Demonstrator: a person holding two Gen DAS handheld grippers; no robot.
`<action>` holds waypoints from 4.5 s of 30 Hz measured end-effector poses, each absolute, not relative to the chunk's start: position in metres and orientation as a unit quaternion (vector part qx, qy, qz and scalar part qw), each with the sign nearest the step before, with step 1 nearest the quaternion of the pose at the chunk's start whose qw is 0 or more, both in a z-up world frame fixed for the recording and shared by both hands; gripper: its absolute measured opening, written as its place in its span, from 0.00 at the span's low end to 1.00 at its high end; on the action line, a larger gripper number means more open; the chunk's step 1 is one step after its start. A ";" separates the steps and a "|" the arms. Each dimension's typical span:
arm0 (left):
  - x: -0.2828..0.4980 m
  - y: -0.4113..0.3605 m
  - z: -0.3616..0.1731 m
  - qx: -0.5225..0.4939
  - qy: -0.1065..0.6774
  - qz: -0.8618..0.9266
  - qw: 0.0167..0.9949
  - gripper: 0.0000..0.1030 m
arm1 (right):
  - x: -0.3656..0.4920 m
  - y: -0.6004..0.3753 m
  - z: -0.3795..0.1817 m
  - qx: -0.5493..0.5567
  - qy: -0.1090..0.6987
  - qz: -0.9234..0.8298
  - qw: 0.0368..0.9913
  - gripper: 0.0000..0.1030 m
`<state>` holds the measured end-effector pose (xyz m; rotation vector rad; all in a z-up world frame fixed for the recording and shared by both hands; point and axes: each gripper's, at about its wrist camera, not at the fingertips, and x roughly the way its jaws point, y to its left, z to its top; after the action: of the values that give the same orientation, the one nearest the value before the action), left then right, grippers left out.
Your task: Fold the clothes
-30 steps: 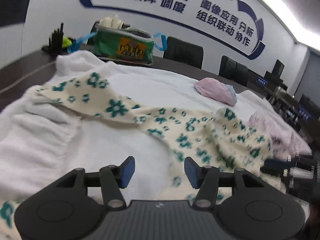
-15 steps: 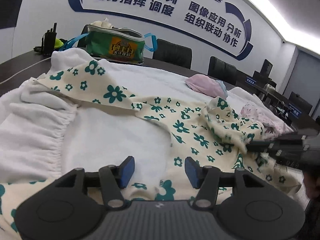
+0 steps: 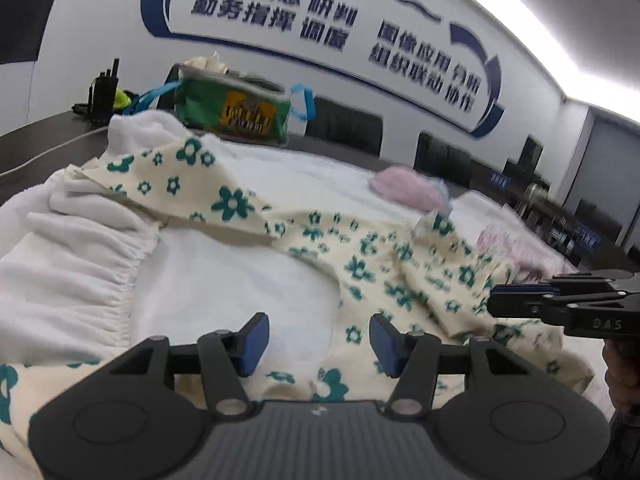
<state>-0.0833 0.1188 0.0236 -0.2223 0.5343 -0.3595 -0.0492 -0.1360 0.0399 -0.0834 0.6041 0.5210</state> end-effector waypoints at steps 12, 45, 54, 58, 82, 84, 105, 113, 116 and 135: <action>-0.153 0.173 0.040 0.000 0.217 -0.206 0.954 0.71 | -0.133 -0.167 0.052 -0.137 0.224 0.301 0.917 0.37; -0.149 0.183 0.027 0.093 0.261 -0.318 0.907 0.05 | -0.126 -0.176 0.014 -0.156 0.277 0.319 0.893 0.06; -0.148 0.195 0.052 0.086 0.246 -0.347 0.901 0.03 | -0.139 -0.183 0.031 -0.161 0.268 0.356 0.881 0.03; -0.126 0.187 0.070 0.115 0.228 -0.338 0.906 0.03 | -0.133 -0.188 0.046 -0.164 0.248 0.370 0.881 0.03; -0.112 0.167 0.045 0.238 0.254 -0.211 0.913 0.55 | -0.100 -0.193 0.031 -0.255 0.250 0.315 0.880 0.43; -0.102 0.166 0.041 0.259 0.257 -0.214 0.906 0.55 | -0.095 -0.188 0.026 -0.263 0.248 0.309 0.879 0.43; -0.152 0.184 0.056 0.277 0.247 -0.255 0.893 0.02 | -0.111 -0.203 0.037 -0.287 0.279 0.291 0.869 0.00; -0.181 0.179 0.034 0.295 0.265 -0.262 0.880 0.09 | -0.165 -0.222 0.033 -0.270 0.355 0.258 0.857 0.00; -0.181 0.198 0.034 0.270 0.273 -0.236 0.893 0.18 | -0.171 -0.226 0.029 -0.280 0.370 0.246 0.851 0.00; -0.225 0.266 0.047 -0.022 0.252 0.015 0.967 0.27 | -0.079 -0.042 0.058 -0.119 0.209 0.439 0.866 0.52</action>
<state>-0.2246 0.2663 0.0474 -0.0444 0.5099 0.0294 -0.0794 -0.0424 0.0583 -0.2490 0.4371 0.9194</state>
